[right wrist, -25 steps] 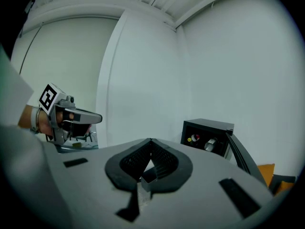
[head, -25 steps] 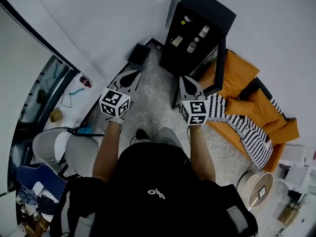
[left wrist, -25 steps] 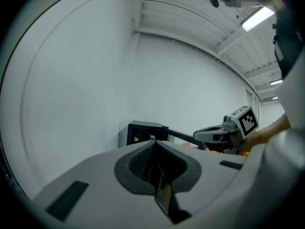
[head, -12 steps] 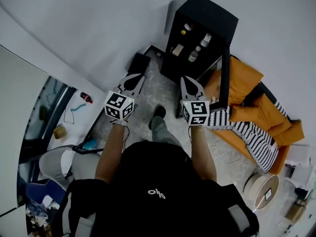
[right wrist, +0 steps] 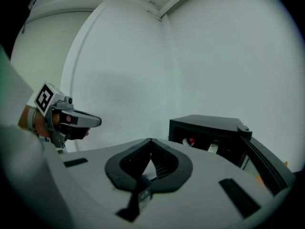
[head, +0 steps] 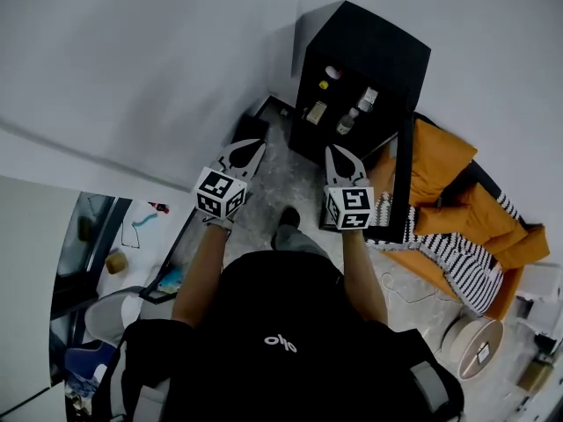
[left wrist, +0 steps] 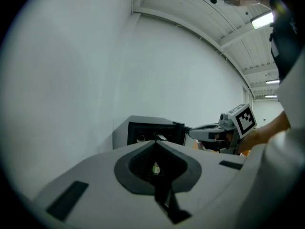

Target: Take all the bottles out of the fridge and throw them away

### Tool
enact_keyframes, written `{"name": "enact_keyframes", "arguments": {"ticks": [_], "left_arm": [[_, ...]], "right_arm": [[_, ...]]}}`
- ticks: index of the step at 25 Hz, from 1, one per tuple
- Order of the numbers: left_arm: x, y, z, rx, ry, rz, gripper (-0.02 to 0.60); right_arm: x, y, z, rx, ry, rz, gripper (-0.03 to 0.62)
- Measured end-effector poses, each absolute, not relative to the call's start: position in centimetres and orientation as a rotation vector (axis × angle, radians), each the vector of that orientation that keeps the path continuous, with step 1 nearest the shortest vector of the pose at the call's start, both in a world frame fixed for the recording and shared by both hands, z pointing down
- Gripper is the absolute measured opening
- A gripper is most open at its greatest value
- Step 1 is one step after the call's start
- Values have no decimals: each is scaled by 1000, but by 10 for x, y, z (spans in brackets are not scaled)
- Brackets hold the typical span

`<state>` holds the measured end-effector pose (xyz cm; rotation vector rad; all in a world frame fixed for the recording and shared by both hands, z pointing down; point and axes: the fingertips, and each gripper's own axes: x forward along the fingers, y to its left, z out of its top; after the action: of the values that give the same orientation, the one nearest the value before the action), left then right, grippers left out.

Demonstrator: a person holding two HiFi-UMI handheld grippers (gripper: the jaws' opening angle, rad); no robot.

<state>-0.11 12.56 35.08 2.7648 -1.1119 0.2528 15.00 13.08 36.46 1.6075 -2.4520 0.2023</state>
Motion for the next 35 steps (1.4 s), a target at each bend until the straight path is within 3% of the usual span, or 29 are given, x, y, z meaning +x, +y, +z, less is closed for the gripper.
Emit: {"name": "enact_keyframes", "arguments": {"ticks": [15, 35], "left_arm": [[64, 36, 359, 2800, -1034, 326, 5], [70, 0, 337, 2863, -1023, 248, 5]], "right_arm": [[201, 58, 387, 1677, -2423, 300, 8], [198, 38, 384, 1732, -2342, 238, 8]]}}
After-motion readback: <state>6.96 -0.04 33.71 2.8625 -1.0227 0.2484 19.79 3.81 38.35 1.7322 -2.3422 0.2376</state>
